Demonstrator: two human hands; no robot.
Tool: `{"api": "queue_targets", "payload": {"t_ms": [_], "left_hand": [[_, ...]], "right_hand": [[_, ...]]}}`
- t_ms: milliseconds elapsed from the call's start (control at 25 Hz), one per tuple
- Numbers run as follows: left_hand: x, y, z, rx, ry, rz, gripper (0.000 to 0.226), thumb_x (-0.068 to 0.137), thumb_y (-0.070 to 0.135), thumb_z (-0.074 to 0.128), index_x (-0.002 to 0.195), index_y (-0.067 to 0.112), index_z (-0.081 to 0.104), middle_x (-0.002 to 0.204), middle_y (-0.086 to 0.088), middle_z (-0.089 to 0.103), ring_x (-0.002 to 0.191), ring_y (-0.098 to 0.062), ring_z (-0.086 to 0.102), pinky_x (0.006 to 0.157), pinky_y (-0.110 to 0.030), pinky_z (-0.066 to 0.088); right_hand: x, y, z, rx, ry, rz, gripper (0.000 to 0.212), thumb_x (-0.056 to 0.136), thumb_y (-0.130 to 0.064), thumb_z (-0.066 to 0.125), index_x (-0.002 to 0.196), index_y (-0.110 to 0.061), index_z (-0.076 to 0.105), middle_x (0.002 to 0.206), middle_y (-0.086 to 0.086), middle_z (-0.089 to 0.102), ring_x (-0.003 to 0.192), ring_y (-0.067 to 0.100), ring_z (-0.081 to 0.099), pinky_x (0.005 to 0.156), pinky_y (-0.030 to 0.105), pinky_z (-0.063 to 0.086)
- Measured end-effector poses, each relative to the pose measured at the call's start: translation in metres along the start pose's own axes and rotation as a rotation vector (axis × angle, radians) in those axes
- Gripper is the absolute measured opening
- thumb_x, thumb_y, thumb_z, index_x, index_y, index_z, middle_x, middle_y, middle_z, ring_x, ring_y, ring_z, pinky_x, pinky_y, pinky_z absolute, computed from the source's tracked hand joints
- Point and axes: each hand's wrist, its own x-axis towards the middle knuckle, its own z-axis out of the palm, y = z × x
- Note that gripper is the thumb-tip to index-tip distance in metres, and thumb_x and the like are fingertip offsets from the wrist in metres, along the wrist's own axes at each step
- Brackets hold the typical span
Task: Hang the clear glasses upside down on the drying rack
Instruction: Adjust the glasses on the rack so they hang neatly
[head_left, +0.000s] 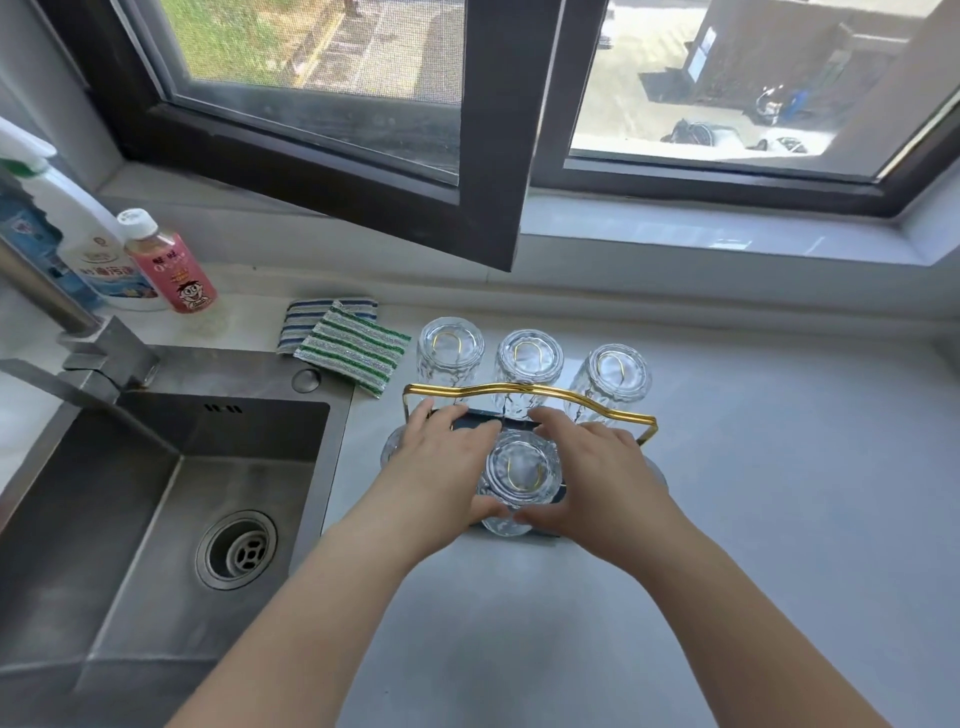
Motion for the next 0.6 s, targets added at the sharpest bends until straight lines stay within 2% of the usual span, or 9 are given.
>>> {"api": "queue_targets", "payload": {"t_ms": [80, 200, 440, 600], "left_hand": [[-0.0001, 0.0008, 0.0001, -0.027, 0.011, 0.012, 0.070, 0.075, 0.043, 0.066, 0.134, 0.023, 0.035, 0.144, -0.010, 0.036, 0.126, -0.005, 0.002, 0.101, -0.026, -0.013], [-0.0007, 0.0011, 0.0009, -0.033, 0.029, 0.015, 0.070, 0.073, 0.044, 0.067, 0.134, 0.026, 0.037, 0.144, -0.009, 0.037, 0.115, -0.004, -0.002, 0.096, -0.027, -0.010], [0.0023, 0.0015, -0.0003, -0.032, -0.022, 0.001, 0.072, 0.072, 0.045, 0.068, 0.135, 0.028, 0.035, 0.144, -0.007, 0.036, 0.114, -0.003, -0.003, 0.096, -0.025, -0.013], [0.0025, 0.0048, -0.0021, -0.037, -0.036, -0.013, 0.074, 0.073, 0.046, 0.067, 0.136, 0.028, 0.032, 0.144, -0.006, 0.037, 0.130, -0.011, 0.004, 0.102, -0.026, -0.014]], "right_hand": [[-0.0009, 0.0025, -0.0002, 0.013, 0.010, 0.011, 0.089, 0.065, -0.051, 0.074, 0.136, -0.027, 0.026, 0.130, -0.004, 0.055, 0.120, 0.020, 0.042, 0.098, 0.031, 0.024], [-0.0026, 0.0054, -0.0002, 0.012, 0.024, 0.011, 0.088, 0.063, -0.051, 0.074, 0.135, -0.027, 0.027, 0.128, -0.004, 0.056, 0.120, 0.019, 0.044, 0.099, 0.031, 0.023], [-0.0037, 0.0063, -0.0015, 0.048, 0.047, 0.007, 0.089, 0.062, -0.051, 0.074, 0.135, -0.027, 0.028, 0.127, -0.004, 0.057, 0.119, 0.019, 0.042, 0.096, 0.029, 0.020], [-0.0033, 0.0050, -0.0032, 0.034, 0.022, -0.010, 0.090, 0.062, -0.052, 0.074, 0.136, -0.027, 0.027, 0.129, -0.005, 0.055, 0.120, 0.019, 0.042, 0.099, 0.030, 0.020]]}}
